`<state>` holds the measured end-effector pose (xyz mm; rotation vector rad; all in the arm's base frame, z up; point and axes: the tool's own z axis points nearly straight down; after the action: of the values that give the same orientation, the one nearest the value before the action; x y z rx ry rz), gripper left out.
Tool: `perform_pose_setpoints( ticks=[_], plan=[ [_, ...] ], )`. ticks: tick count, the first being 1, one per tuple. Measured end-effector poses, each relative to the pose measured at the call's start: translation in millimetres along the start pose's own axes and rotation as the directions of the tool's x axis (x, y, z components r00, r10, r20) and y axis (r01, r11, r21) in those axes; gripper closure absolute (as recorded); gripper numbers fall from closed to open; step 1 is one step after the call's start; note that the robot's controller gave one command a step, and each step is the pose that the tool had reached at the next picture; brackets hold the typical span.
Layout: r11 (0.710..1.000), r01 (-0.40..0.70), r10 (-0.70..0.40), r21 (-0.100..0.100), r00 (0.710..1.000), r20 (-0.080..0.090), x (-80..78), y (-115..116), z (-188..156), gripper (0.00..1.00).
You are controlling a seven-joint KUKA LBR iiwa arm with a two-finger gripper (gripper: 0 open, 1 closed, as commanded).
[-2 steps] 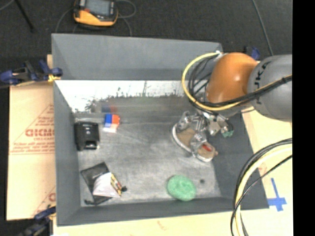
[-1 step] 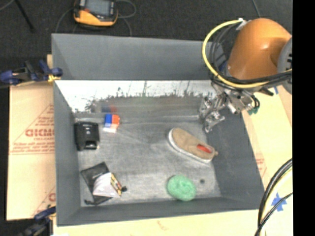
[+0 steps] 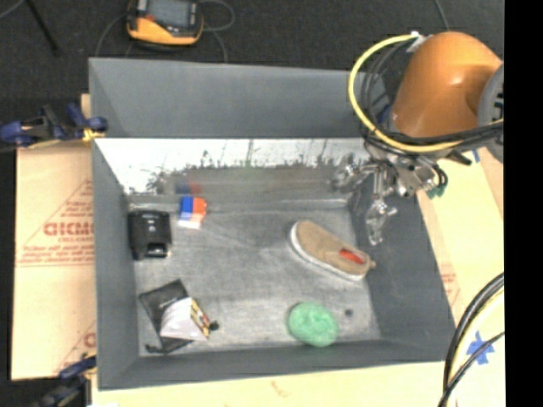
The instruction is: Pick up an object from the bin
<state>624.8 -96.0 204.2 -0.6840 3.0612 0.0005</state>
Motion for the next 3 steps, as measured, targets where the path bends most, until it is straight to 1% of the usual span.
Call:
perform_pose_setpoints(
  ticks=[1,2,3],
  plan=[
    [1.0,-0.001,0.001,0.0,1.0,0.0,0.1,-0.1,0.0,0.0],
    [1.0,-0.012,0.011,0.007,1.0,0.008,-2.4,-0.2,39.0,0.0],
    [1.0,-0.014,0.014,0.004,1.0,0.007,-1.1,0.8,55.0,0.0]
  ],
)
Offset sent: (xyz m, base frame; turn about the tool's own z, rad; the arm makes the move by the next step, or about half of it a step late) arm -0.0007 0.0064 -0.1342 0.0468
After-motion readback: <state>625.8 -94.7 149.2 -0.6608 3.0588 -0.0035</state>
